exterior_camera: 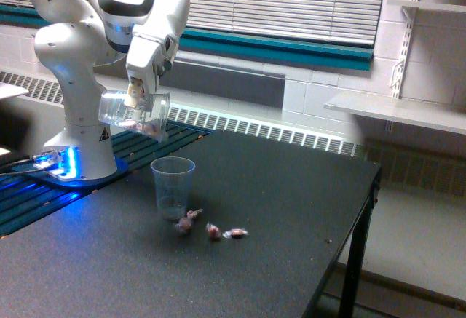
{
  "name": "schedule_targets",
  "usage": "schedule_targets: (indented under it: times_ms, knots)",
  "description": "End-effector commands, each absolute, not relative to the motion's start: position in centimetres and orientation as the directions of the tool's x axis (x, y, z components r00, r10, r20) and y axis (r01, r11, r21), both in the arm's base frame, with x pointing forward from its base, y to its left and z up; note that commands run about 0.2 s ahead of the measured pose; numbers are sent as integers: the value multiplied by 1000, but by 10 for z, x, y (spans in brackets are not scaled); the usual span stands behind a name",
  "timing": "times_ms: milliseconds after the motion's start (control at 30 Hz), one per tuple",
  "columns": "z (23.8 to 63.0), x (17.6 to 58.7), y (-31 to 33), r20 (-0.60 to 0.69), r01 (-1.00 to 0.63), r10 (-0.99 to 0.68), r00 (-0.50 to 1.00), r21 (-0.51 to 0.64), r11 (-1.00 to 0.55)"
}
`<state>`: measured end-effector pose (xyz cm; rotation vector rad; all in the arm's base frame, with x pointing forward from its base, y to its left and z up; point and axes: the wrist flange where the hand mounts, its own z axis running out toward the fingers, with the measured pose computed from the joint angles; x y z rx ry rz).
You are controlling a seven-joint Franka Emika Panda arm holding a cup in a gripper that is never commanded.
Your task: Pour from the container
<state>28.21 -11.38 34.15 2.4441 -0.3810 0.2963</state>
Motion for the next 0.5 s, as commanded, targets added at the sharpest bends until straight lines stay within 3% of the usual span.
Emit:
schedule_targets:
  times_ms: [33, 500]
  knots:
    - [331, 271, -114, 253, -289, -165, 953, 601, -745]
    - [330, 272, -112, 263, -296, -167, 950, 599, -744]
